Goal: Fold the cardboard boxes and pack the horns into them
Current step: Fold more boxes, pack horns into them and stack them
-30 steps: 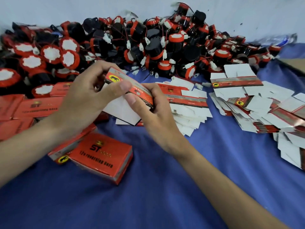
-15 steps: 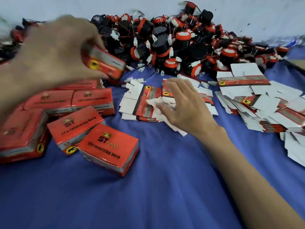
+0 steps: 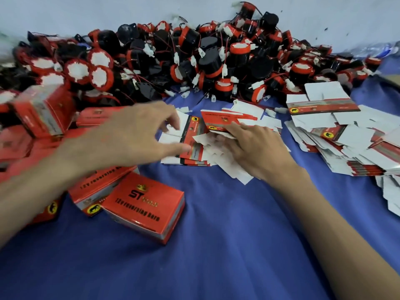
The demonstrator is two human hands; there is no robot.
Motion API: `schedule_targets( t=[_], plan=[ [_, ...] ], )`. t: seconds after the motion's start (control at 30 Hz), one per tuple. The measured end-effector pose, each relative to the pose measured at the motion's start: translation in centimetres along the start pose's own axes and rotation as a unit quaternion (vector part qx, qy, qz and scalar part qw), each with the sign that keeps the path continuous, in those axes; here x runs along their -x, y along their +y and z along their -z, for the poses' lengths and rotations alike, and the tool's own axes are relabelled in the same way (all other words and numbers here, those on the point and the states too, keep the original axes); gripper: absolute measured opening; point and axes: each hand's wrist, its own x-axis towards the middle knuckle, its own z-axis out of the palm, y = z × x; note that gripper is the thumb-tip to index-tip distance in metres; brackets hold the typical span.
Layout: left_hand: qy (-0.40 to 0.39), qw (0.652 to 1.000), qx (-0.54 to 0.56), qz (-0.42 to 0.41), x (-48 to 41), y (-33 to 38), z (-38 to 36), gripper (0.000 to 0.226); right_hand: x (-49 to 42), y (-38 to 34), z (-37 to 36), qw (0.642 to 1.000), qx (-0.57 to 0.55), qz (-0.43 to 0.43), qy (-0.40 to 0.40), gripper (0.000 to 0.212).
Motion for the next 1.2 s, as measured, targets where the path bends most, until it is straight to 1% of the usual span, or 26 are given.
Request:
schedule_targets(
  t=[0.07,0.13,0.2,0.27,0.37,0.4,0.47,0.53,0.57,0.6,0.63,0.67,0.7,0.77,0.8,0.83,0.87,0.9,0.93,0.97,1.0,1.03,1.07,1.1,1.17,1.2],
  plan=[
    [-0.015,0.995,0.092,0.019,0.1,1.6,-1.3,0.040,0.2,-0.2,0.4,0.996,-0.033,0.042,0.073,0.036],
    [-0.024,0.985,0.163,0.050,0.2,2.2,-2.5,0.034,0.2,-1.1,0.9,0.980,-0.063,0.095,0.162,0.024],
    [-0.005,0.957,0.264,0.116,-0.4,1.7,-2.5,0.030,0.0,-1.9,1.0,0.954,-0.096,0.138,0.248,0.017],
    [0.026,0.909,0.369,0.194,-1.0,1.1,-2.3,0.031,-0.1,-2.5,0.9,0.937,-0.150,0.146,0.280,0.016],
    [0.073,0.811,0.529,0.240,-1.6,1.4,-2.6,0.026,0.1,-3.2,1.0,0.913,-0.218,0.104,0.329,0.003],
    [0.086,0.775,0.578,0.240,-1.7,1.6,-2.4,0.019,0.2,-3.4,1.0,0.903,-0.228,0.101,0.350,0.004],
    [0.109,0.723,0.649,0.208,-1.6,1.2,-1.7,0.007,0.2,-3.8,1.0,0.887,-0.245,0.134,0.368,0.010],
    [0.133,0.691,0.685,0.191,-1.4,0.6,-1.0,0.020,0.1,-3.9,0.6,0.890,-0.262,0.194,0.319,0.018],
    [0.141,0.693,0.679,0.194,-1.4,0.3,-0.8,0.026,0.2,-4.0,0.2,0.896,-0.271,0.219,0.276,0.025],
    [0.137,0.709,0.661,0.203,-1.5,0.3,-0.8,0.032,0.4,-4.1,-0.2,0.904,-0.275,0.232,0.232,0.033],
    [0.124,0.736,0.633,0.206,-1.6,0.3,-0.9,0.034,0.6,-4.3,-0.4,0.910,-0.279,0.232,0.199,0.040],
    [0.114,0.756,0.610,0.210,-1.7,0.4,-1.1,0.032,0.7,-4.4,-0.6,0.913,-0.291,0.222,0.183,0.041],
    [0.113,0.765,0.596,0.215,-1.8,0.4,-1.2,0.031,0.8,-4.5,-0.7,0.911,-0.308,0.207,0.182,0.037],
    [0.114,0.760,0.602,0.217,-1.9,0.0,-1.2,0.033,0.9,-4.4,-0.4,0.896,-0.357,0.170,0.204,0.016],
    [0.111,0.754,0.612,0.209,-1.8,-0.1,-1.2,0.032,0.8,-4.3,-0.1,0.891,-0.368,0.136,0.227,0.011],
    [0.107,0.755,0.617,0.197,-1.7,-0.3,-1.2,0.030,0.7,-4.3,0.4,0.886,-0.368,0.079,0.271,0.023],
    [0.103,0.757,0.618,0.188,-1.6,-0.3,-1.3,0.028,0.4,-4.2,1.1,0.873,-0.375,0.006,0.313,0.035],
    [0.103,0.762,0.614,0.176,-1.5,-0.3,-1.4,0.027,0.1,-4.1,1.6,0.844,-0.402,-0.068,0.347,0.041],
    [0.108,0.768,0.609,0.166,-1.5,-0.2,-1.5,0.027,-0.2,-4.0,2.0,0.805,-0.447,-0.130,0.368,0.042],
    [0.115,0.773,0.604,0.157,-1.6,-0.1,-1.6,0.028,-0.3,-3.9,2.3,0.758,-0.506,-0.179,0.371,0.040],
    [0.116,0.779,0.597,0.149,-1.6,0.1,-1.7,0.026,-0.5,-3.9,2.4,0.711,-0.565,-0.218,0.356,0.037],
    [0.109,0.787,0.591,0.139,-1.7,0.3,-1.8,0.020,-0.6,-3.8,2.3,0.678,-0.607,-0.251,0.329,0.035],
    [0.095,0.793,0.588,0.132,-1.7,0.5,-1.9,0.015,-0.7,-3.8,1.9,0.665,-0.629,-0.278,0.290,0.032],
    [0.082,0.798,0.584,0.126,-1.6,0.6,-2.0,0.017,-0.7,-3.9,1.5,0.662,-0.640,-0.301,0.247,0.028],
    [0.076,0.812,0.567,0.119,-1.6,0.6,-2.3,0.028,-0.4,-4.1,0.6,0.648,-0.664,-0.330,0.173,0.019],
    [0.078,0.818,0.559,0.114,-1.5,0.6,-2.5,0.031,-0.3,-4.2,0.3,0.631,-0.683,-0.335,0.151,0.015]
  ],
)
